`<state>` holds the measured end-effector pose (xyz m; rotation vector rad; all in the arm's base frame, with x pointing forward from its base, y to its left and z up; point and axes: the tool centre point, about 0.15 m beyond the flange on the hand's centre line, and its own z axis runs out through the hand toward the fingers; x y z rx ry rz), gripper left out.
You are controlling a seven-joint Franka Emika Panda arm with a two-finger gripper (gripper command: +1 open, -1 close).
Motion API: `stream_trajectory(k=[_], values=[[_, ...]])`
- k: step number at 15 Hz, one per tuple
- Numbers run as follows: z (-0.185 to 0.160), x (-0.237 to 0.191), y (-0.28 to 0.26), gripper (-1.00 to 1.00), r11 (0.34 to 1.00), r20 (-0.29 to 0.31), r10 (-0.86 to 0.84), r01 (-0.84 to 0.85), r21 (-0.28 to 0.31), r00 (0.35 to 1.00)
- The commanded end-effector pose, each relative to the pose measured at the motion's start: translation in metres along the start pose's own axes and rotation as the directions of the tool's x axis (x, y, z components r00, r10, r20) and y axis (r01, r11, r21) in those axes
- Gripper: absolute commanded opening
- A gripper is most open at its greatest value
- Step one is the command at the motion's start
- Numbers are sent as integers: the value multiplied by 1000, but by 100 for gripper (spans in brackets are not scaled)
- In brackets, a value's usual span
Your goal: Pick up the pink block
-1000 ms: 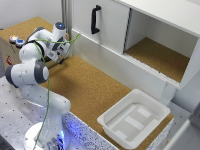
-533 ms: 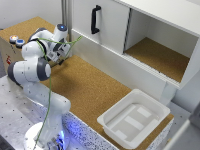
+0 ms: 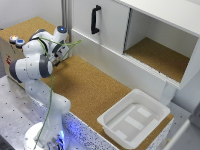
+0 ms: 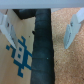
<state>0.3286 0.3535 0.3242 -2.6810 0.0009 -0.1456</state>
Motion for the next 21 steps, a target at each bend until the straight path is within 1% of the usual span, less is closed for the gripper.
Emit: stream_trajectory(k=[1, 4, 5, 9, 10, 15, 17, 21], values=[[30, 6, 11, 100, 996, 12, 7, -8, 92, 1000], [34, 11, 9, 100, 995, 23, -16, 13, 103, 1000], [36, 13, 7, -100, 994, 30, -28, 24, 104, 999], [45, 22, 0, -100, 990, 65, -74, 65, 127, 995], [47, 23, -1, -100, 990, 72, -82, 72, 122, 994], [43, 24, -1, -100, 990, 66, -91, 83, 118, 994], [38, 21, 3, -100, 991, 63, -86, 79, 104, 994], [37, 15, 13, -100, 993, 61, -62, 56, 107, 996]])
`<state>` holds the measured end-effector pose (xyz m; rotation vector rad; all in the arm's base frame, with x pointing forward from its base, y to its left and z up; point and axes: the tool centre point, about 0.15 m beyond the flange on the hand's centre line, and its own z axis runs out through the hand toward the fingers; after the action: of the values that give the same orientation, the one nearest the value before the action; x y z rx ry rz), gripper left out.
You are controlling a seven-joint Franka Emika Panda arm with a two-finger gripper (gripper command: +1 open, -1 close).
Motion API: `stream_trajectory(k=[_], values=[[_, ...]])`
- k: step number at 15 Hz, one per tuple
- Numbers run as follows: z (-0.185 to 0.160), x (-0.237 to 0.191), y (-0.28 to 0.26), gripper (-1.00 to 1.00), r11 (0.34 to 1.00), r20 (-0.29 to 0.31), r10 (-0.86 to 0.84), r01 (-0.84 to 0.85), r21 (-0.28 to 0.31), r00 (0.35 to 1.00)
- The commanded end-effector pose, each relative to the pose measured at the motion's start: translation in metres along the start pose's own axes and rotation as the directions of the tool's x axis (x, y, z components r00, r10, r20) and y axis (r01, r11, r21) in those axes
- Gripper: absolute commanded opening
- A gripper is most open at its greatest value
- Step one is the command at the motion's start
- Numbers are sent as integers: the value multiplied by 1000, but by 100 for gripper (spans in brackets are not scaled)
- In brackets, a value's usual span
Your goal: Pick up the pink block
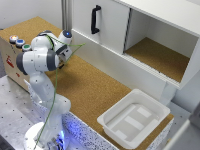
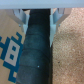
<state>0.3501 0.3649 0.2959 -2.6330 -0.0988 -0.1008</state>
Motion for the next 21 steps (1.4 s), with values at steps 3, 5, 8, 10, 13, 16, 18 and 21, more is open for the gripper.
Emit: stream_trajectory(k=[3, 5, 8, 10, 13, 16, 18, 21], values=[[-1, -6, 21, -100, 998, 5, 18, -18, 56, 1000], [-7, -10, 32, -100, 998, 1, 27, -27, 50, 1000], [-14, -16, 51, -100, 998, 4, 34, -34, 45, 999], [-20, -20, 61, -100, 998, -2, 38, -38, 43, 999], [-30, -23, 78, -100, 999, -11, 34, -34, 39, 999], [-40, -25, 99, -100, 999, -16, 34, -33, 34, 999], [-46, -26, 111, -100, 999, -22, 36, -36, 31, 999], [-57, -29, 132, -100, 998, -40, 58, -56, 29, 998]])
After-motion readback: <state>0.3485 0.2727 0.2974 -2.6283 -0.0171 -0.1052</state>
